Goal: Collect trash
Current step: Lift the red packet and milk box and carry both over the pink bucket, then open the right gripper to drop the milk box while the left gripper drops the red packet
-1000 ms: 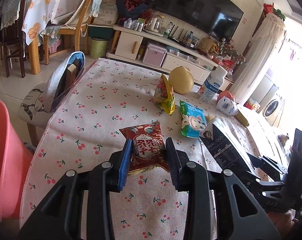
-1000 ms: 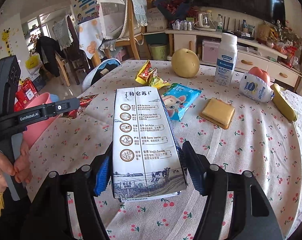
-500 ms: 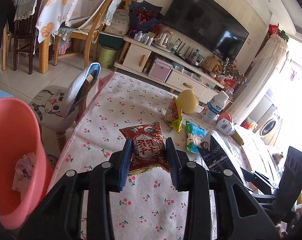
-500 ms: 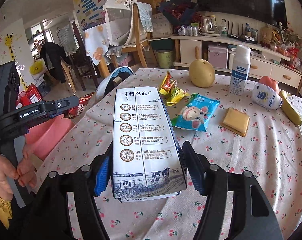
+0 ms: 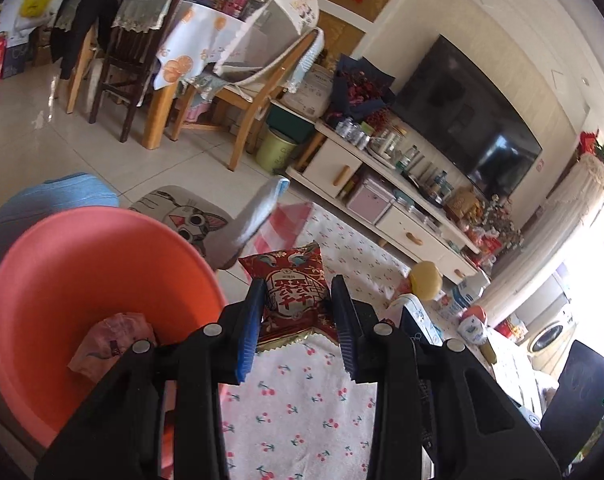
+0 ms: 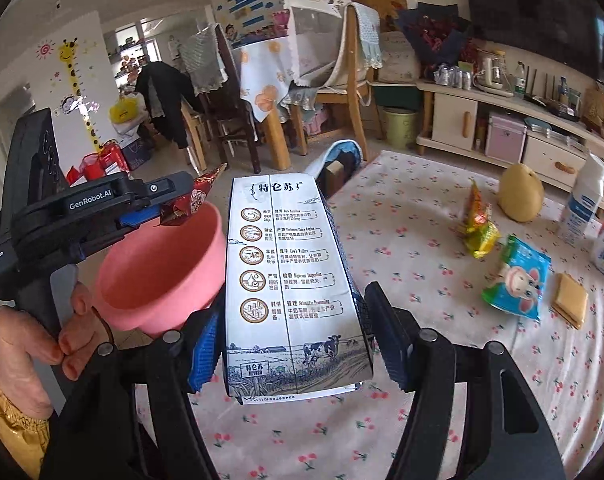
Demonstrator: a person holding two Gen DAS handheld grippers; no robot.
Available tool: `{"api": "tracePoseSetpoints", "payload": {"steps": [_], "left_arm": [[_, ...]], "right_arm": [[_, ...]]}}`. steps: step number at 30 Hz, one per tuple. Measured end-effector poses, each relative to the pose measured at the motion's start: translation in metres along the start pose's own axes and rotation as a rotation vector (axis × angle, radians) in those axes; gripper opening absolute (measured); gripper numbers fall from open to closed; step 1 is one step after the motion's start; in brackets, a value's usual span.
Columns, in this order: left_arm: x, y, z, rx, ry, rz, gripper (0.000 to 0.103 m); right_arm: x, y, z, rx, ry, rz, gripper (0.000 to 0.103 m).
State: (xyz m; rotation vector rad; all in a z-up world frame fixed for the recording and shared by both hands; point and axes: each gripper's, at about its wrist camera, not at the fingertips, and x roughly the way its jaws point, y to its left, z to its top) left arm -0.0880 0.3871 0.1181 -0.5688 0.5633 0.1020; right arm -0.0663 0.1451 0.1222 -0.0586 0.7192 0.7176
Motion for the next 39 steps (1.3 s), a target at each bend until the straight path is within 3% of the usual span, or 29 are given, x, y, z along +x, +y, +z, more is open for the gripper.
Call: {"api": "tracePoseSetpoints", "payload": {"steps": [6, 11, 20, 26, 27, 29, 33, 39], "left_arm": [[-0.018, 0.057, 0.021, -0.121, -0.081, 0.18, 0.036], [-0.018, 0.092, 0.029, -0.21, -0.077, 0.272, 0.036], [-0.016, 0.115, 0.034, -0.272, -0.064, 0.326, 0.037], [-0.019, 0.112, 0.032, -0.254, -0.077, 0.344, 0.057], [-0.018, 0.11, 0.032, -0.245, -0.082, 0.349, 0.064], [-0.019, 0.106, 0.032, -0.232, -0.088, 0.353, 0.069], [-0.019, 0.101, 0.034, -0.218, -0.101, 0.358, 0.076], [-0.019, 0.094, 0.032, -0.207, -0.106, 0.333, 0.078]], "right_arm": [[0.045, 0.067, 0.029, -0.105, 0.043, 0.072, 0.066], [0.078, 0.106, 0.041, -0.164, 0.087, 0.097, 0.066], [0.115, 0.135, 0.04, -0.243, 0.142, 0.073, 0.067], [0.124, 0.138, 0.027, -0.245, 0.18, 0.072, 0.068], [0.123, 0.137, 0.027, -0.244, 0.176, 0.065, 0.07], [0.122, 0.136, 0.026, -0.243, 0.17, 0.053, 0.08], [0.105, 0.122, 0.027, -0.208, 0.133, 0.033, 0.084], [0.079, 0.104, 0.027, -0.166, 0.076, -0.007, 0.089]]}}
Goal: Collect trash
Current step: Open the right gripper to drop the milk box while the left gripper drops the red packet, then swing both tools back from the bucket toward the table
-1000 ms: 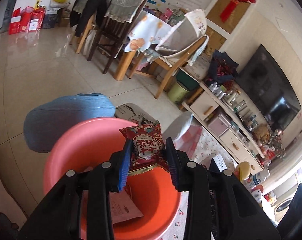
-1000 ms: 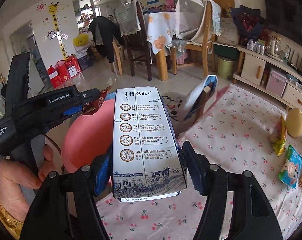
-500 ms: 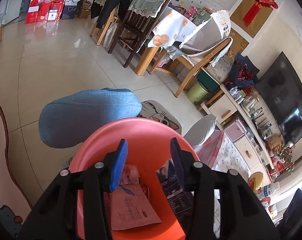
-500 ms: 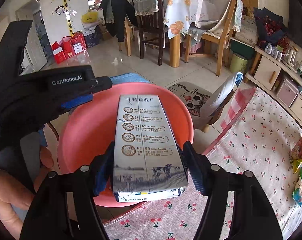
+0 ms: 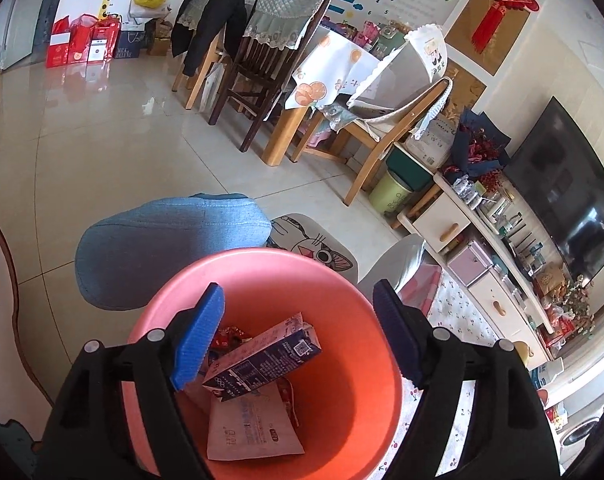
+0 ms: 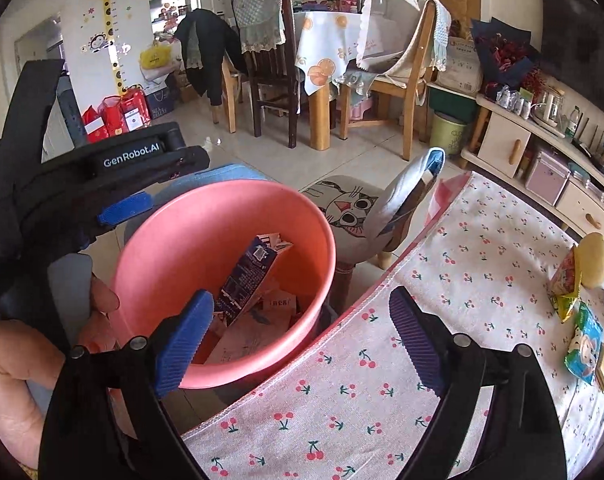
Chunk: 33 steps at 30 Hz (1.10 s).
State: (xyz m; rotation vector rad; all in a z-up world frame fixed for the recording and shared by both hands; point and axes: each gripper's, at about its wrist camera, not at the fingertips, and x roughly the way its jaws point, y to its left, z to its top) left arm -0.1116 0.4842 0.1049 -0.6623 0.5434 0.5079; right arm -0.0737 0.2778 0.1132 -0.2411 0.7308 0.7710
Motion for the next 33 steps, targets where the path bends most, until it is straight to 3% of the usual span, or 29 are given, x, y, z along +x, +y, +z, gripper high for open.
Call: {"api": "tracePoseSetpoints", "payload": {"steps": [33], "left_arm": [[-0.007, -0.081, -0.045, 0.238, 0.016, -0.096, 0.082]], "right_arm": [[-0.089, -0.084, -0.05, 0.099, -0.101, -0.159, 0.093]]}}
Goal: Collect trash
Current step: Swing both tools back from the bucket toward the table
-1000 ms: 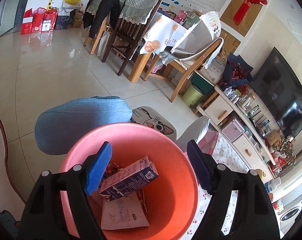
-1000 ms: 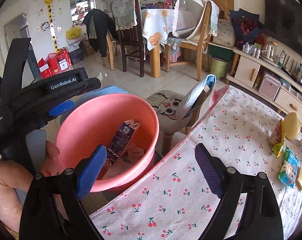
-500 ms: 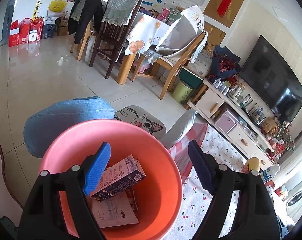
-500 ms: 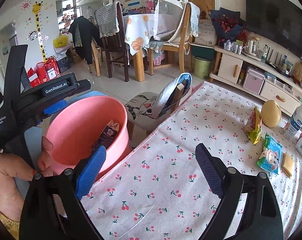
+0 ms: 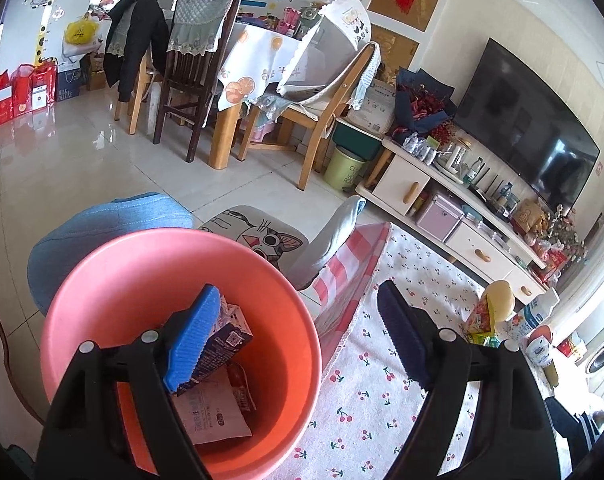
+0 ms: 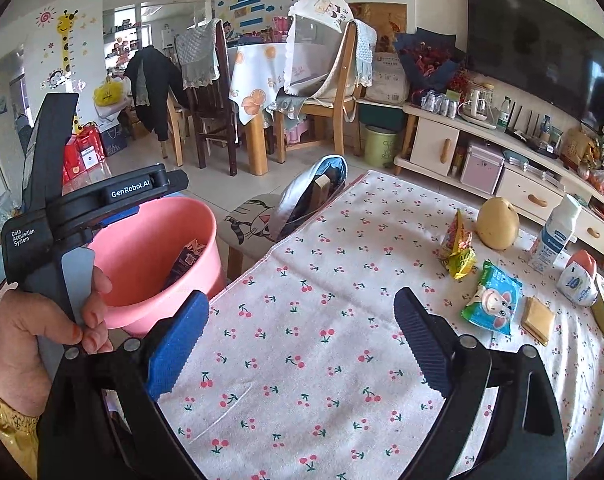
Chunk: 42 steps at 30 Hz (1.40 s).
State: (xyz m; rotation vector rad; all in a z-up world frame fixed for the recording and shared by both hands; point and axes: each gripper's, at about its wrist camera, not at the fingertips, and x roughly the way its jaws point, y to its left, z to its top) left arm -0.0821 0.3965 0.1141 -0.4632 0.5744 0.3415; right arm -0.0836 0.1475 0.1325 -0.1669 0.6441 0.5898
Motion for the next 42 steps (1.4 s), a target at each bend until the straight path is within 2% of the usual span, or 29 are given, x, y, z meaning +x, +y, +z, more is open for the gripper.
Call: {"api": "tracePoseSetpoints", "payload": {"steps": [12, 19, 27, 33, 38, 42], "left_arm": [[0.006, -0.035, -0.016, 0.093, 0.032, -0.015, 0.083], [0.009, -0.067, -0.029, 0.168, 0.042, -0.047, 0.083], [0.011, -0.114, -0.051, 0.282, 0.069, -0.131, 0.083], [0.022, -0.147, -0.071, 0.328, 0.123, -0.205, 0.083], [0.039, -0.184, -0.09, 0.401, 0.155, -0.258, 0.083], [0.056, -0.216, -0.093, 0.426, 0.153, -0.304, 0.083]], "right_arm": [[-0.018, -0.048, -0.016, 0.094, -0.027, -0.026, 0.093], [-0.036, -0.092, -0.032, 0.147, -0.047, -0.062, 0.093], [-0.054, -0.173, -0.047, 0.28, -0.061, -0.134, 0.093], [-0.049, -0.243, -0.067, 0.399, -0.01, -0.209, 0.093], [-0.037, -0.286, -0.08, 0.504, 0.006, -0.201, 0.093], [-0.019, -0.302, -0.08, 0.506, 0.033, -0.194, 0.093]]}}
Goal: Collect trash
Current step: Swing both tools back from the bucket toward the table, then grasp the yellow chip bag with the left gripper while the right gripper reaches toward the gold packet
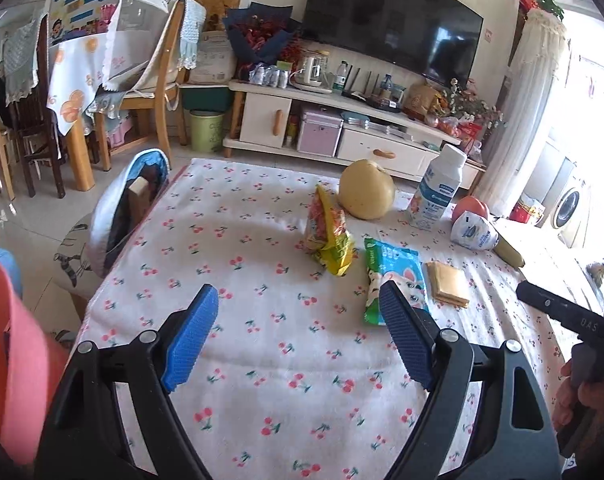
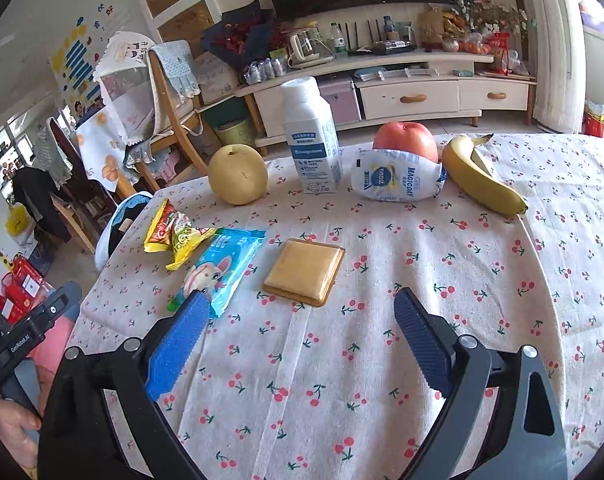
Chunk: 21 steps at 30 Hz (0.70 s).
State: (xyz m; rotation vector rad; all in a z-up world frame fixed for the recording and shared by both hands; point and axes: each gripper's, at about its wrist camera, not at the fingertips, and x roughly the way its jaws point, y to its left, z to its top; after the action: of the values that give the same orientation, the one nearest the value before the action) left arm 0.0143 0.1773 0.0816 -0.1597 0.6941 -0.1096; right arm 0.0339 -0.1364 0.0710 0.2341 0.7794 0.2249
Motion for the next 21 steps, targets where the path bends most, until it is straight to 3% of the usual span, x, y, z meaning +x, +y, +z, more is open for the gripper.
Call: {"api": "tracePoseSetpoints", "payload": {"steps": [5, 14, 16, 18, 21], "left_arm": [[0.045, -0.017, 0.021, -0.052, 0.023, -0.059, 0.083], [0.131, -0.021, 0.034, -0.141, 0.143, -0.061, 0.082], [0.143, -0.017, 0.034, -0.167, 0.165, -0.064, 0.073], [0.149, -0.011, 0.031, -0.187, 0.177, -0.053, 0.054], [0.149, -0.007, 0.03, -0.19, 0.157, -0.064, 0.051]], "right_arm": [[0.021, -0.001, 0.011, -0.047, 0.026, 0.011, 0.093], [0.054, -0.012, 0.024, -0.055, 0.066, 0.049, 0.093], [0.061, -0.012, 0.025, -0.062, 0.082, 0.053, 0.093], [0.065, -0.011, 0.026, -0.066, 0.087, 0.055, 0.093], [0.078, -0.002, 0.029, -0.087, 0.105, 0.053, 0.093]]}}
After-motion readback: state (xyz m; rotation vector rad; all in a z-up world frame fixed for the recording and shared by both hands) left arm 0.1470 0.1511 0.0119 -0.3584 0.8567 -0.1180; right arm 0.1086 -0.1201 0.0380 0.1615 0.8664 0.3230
